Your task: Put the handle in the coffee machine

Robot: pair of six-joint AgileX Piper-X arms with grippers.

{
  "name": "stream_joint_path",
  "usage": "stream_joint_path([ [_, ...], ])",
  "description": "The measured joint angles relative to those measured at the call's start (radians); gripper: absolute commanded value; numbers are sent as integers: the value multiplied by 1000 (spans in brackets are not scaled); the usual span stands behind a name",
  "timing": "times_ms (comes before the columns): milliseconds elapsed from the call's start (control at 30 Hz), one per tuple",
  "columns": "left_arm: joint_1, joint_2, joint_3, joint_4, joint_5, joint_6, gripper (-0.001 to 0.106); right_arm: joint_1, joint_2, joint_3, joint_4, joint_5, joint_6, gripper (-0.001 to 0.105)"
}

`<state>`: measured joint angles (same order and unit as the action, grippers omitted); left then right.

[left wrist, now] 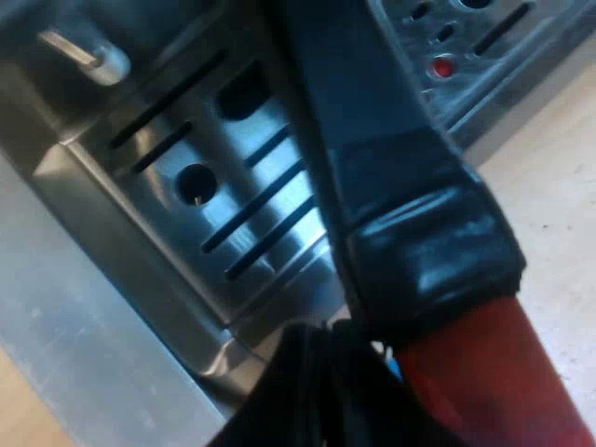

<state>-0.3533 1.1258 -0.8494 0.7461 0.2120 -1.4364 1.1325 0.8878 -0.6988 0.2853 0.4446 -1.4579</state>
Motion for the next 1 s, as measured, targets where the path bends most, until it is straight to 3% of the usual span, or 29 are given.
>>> stream_joint_path([
  [233, -57, 0, 7, -23, -5, -19, 0, 0, -49, 0, 35, 2, 0, 39],
  [400, -75, 0, 10, -41, 21, -23, 0, 0, -49, 0, 44, 2, 0, 39],
  [433, -102, 2, 12, -62, 55, -23, 0, 0, -49, 0, 44, 2, 0, 39],
  [667, -122, 21, 21, -92, 79, -21, 0, 0, -49, 0, 49, 2, 0, 39],
  [900, -129, 24, 19, -41, 72, 62, 0, 0, -49, 0, 54, 2, 0, 40],
  [1000, -138, 14, 18, 45, 83, 164, 0, 0, -49, 0, 54, 2, 0, 52],
])
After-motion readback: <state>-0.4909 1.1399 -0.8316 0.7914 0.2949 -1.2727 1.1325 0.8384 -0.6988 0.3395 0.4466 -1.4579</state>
